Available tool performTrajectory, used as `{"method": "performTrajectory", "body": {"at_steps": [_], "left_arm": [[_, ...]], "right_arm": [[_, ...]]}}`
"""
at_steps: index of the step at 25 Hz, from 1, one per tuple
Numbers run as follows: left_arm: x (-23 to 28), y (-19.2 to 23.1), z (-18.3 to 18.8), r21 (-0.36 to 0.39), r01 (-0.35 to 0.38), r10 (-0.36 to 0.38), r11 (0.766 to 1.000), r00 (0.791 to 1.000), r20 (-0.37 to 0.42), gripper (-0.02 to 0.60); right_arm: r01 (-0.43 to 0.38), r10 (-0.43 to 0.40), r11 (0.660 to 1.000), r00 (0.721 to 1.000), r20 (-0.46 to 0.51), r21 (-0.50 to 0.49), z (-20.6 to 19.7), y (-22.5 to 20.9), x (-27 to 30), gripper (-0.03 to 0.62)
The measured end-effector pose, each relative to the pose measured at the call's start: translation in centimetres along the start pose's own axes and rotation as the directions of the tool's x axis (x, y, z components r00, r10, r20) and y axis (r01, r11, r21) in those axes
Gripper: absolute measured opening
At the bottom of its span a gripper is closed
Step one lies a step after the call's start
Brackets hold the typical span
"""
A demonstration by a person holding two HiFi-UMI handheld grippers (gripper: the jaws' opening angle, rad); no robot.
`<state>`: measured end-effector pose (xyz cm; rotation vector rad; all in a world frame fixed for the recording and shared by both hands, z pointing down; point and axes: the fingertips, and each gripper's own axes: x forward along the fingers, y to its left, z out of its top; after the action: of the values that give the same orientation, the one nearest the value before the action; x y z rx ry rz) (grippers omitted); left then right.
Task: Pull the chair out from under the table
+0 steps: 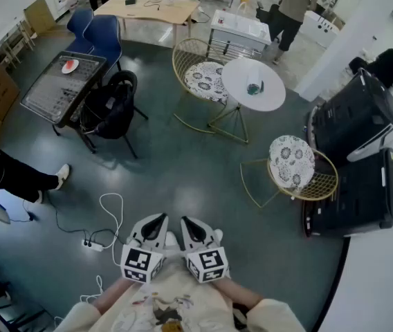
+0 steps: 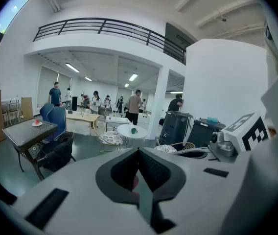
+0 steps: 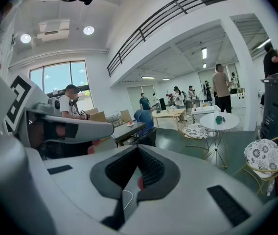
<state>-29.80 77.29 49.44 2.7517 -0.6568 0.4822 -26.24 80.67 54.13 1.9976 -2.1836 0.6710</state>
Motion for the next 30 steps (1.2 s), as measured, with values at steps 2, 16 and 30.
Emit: {"method": "performTrajectory", "body": {"at_steps": [2,16,30], "left_arm": [[0.0,0.5,-0.4,-0.016,-0.001,0.001,1.0,1.0,-0.008,0.002],[7.6,4.7,1.2,-0.047,-0.051,0.048,0.998,0.997,-0.055,0.002],[30.9,9.3,14.7,-0.001,-0.075,0.075,0.997,0.995,-0.061,0.002]], "right_arm": [[-0.016,0.016,1.0,1.0,0.02,0.014,0.4,0.2,0.6,0.008],[-0.072,0.07,0.996,0.997,0.022,0.053,2.7,-5.8,7.0,0.008],[-0.076,0.07,0.994,0.995,0.072,0.081,17.5,-26.6,20.0,0.008]]}}
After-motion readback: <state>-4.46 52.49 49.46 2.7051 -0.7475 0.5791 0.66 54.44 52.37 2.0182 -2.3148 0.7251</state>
